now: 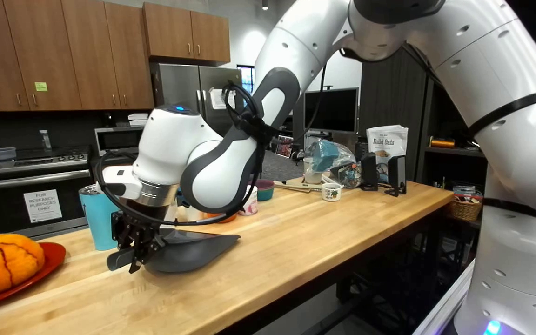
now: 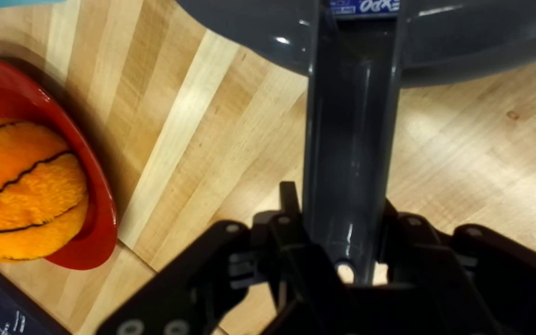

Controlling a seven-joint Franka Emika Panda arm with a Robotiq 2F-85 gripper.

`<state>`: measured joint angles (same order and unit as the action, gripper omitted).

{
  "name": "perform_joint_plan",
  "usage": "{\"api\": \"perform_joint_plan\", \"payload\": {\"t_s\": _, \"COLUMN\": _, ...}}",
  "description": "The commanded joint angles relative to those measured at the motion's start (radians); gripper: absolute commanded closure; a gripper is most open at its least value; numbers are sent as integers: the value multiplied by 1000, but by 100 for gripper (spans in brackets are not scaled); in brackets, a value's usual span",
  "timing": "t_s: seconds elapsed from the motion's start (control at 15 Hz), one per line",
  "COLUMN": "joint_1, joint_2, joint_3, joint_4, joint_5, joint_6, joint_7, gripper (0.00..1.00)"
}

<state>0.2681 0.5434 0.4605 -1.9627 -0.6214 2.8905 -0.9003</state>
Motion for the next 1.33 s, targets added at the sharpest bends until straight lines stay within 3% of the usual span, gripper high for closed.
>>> {"api": "perform_joint_plan", "payload": {"t_s": 0.0, "joint_1": 58, "joint_2": -45, "joint_3": -63, "joint_4": 0, "joint_5": 5, "joint_6": -14, "joint_7": -6, "gripper": 89}}
{"api": "perform_joint_plan", "payload": {"t_s": 1.27, "joint_1": 212, "joint_2": -66, "joint_3": -174, "joint_4": 68, "joint_5": -62, "joint_6": -78, "joint_7": 77, "gripper": 89}}
